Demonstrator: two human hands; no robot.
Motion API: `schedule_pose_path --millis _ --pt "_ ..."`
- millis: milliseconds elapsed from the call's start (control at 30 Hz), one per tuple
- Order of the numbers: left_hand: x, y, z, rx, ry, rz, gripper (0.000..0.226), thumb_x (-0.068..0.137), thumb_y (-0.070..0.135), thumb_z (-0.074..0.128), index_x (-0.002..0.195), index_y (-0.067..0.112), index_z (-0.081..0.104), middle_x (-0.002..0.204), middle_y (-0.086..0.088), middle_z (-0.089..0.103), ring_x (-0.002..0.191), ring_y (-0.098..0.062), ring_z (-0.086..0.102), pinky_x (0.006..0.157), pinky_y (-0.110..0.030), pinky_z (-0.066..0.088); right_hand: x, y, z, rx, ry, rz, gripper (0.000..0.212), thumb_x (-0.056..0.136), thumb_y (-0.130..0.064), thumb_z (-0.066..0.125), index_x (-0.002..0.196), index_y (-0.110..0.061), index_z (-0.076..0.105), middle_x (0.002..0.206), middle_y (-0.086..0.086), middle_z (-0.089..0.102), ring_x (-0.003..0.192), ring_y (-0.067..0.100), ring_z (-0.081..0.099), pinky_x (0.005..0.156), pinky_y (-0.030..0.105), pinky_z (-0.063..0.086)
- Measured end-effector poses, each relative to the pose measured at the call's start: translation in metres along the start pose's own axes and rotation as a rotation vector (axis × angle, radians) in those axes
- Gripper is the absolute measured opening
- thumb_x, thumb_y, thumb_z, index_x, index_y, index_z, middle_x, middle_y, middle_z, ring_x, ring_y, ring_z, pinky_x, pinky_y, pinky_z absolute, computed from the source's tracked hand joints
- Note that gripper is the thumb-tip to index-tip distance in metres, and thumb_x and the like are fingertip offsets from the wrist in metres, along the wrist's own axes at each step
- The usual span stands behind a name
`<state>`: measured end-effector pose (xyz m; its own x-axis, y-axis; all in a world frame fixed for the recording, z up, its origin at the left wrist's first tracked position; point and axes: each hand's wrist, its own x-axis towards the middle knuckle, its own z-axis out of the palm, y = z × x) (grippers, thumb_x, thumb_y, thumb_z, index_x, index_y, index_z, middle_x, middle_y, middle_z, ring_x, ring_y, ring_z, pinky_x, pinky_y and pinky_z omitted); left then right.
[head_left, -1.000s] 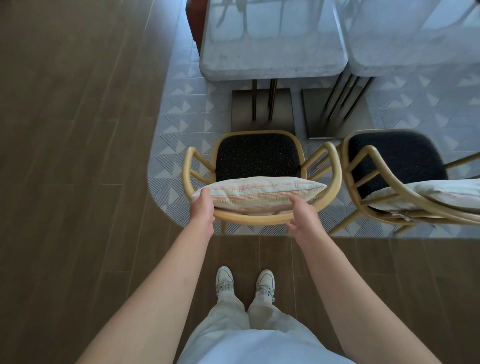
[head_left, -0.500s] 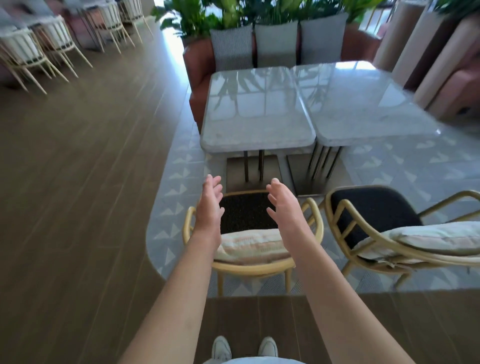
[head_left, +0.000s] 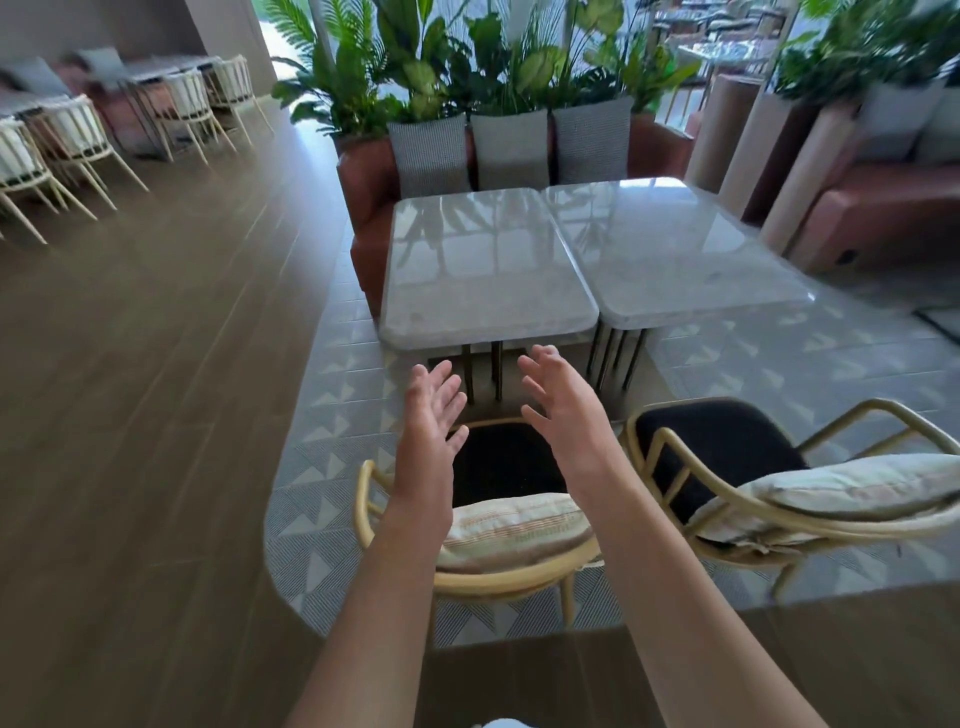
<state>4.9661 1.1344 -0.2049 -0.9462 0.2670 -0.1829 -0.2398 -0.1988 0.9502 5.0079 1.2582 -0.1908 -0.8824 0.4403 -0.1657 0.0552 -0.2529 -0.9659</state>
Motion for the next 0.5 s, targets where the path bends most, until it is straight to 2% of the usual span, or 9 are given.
schedule_pose_path --millis 133,500 --pt "0.013 0.006 -0.004 0.043 -0.031 0.006 0.059 0.106 0.055 0.019 0.151 0.026 0.044 0.154 0.001 0.047 0.14 -0.014 0.045 0.12 -0.045 0.03 0.005 0.0 0.009 0.009 0.036 0.012 0.04 0.104 -0.036 0.044 0.143 -0.026 0.049 0.147 -0.003 0.051 0.137 0.014 0.044 0.116 0.04 0.036" --pt "0.048 -0.007 0.019 0.052 -0.173 -0.063 0.059 0.105 0.056 0.021 0.152 0.027 0.042 0.157 0.001 0.043 0.141 -0.013 0.043 0.121 -0.044 0.028 0.01 0.004 -0.009 -0.04 0.183 -0.009 0.05 0.103 -0.041 0.043 0.15 -0.023 0.041 0.15 -0.004 0.049 0.138 0.011 0.045 0.117 0.038 0.036"
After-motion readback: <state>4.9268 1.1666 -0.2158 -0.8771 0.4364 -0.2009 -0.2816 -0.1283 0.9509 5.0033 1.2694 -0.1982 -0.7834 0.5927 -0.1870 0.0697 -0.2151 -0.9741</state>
